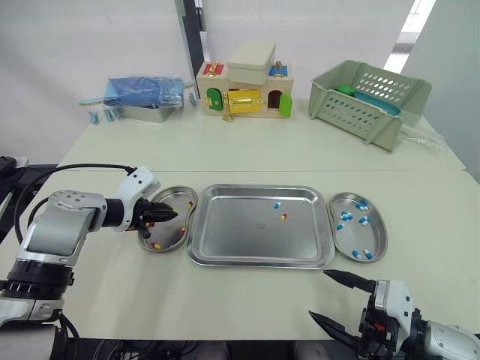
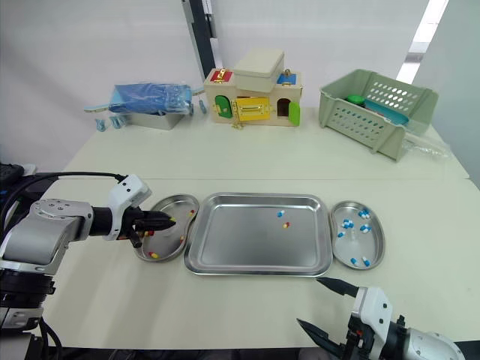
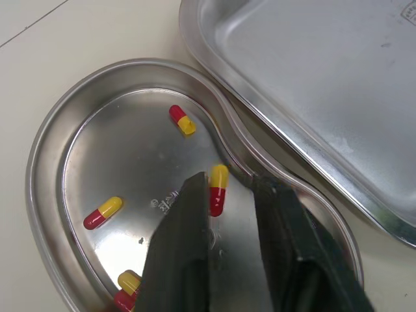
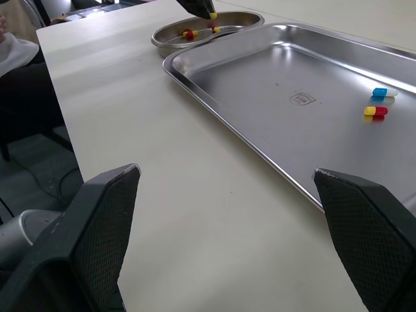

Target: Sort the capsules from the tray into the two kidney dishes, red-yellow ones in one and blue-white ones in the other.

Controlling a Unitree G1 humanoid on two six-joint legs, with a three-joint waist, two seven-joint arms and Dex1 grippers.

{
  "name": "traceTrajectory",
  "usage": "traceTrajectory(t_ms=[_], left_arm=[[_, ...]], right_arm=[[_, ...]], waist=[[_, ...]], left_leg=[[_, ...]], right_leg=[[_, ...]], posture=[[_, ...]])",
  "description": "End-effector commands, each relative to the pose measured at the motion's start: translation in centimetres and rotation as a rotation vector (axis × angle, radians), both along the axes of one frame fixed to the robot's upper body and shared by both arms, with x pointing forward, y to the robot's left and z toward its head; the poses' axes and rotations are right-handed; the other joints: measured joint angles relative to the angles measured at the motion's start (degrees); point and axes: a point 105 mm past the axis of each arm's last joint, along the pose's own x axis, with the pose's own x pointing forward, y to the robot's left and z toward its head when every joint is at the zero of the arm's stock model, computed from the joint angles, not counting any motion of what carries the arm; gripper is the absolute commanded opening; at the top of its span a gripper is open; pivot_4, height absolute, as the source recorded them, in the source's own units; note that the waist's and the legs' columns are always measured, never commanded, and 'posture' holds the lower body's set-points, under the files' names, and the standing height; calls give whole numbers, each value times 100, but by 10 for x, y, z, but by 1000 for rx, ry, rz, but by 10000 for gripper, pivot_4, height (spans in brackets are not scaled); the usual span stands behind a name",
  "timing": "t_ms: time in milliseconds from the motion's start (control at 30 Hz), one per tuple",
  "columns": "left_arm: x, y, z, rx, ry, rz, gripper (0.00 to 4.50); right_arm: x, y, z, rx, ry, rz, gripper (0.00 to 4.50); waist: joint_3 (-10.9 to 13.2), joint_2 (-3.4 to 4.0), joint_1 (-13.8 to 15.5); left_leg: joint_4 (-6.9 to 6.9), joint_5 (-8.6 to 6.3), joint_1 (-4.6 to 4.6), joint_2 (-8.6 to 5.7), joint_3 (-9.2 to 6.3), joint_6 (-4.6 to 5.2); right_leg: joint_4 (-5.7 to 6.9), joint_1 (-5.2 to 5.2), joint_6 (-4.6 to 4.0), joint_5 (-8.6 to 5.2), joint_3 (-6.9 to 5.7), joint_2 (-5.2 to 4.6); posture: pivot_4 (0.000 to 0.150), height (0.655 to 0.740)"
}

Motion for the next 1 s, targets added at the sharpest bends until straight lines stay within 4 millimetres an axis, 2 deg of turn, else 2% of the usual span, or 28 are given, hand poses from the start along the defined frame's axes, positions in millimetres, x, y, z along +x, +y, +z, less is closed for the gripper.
traceTrajectory(t_ms=[33,233,267,567,700,867,1000], left_arm=[[-1,3,9,22,-29,-9,23752],[-3,4,11,23,-33,-10,42861],[-3,4,11,23,-32,-10,44591],[-5,5,13,19,-42,-11,44591],[-5,-1,22,-17,-93,-46,44591],[-8,-42,49,-217,-204,-165,44591],[-17,-82,47,-311,-241,-265,44591]], right_arm=[[-1,3,7,15,-34,7,45000],[0,3,8,15,-33,8,45000],[-1,2,8,15,-32,8,45000],[-1,1,8,13,-29,6,45000],[-2,1,9,14,-28,-1,45000],[1,-6,13,48,-16,-79,45000],[4,-17,19,72,-13,-180,45000]], waist=[[0,0,1],[0,0,1],[0,0,1],[0,0,1],[0,0,3],[-1,-1,14],[-2,-4,28]], left_leg=[[0,0,0,0,0,0],[0,0,0,0,0,0],[0,0,0,0,0,0],[0,0,0,0,0,0],[0,0,0,0,0,0],[1,0,-2,0,1,-1],[2,0,-3,-1,2,-1]], right_leg=[[0,0,0,0,0,0],[0,0,0,0,0,0],[0,0,0,0,0,0],[1,0,0,0,1,0],[1,0,0,0,0,0],[0,1,0,0,1,-1],[-3,3,0,0,2,-4]], posture=[[1500,7400],[1500,7400],[1500,7400],[1500,7400],[1500,7400],[1500,7400],[1500,7400]])
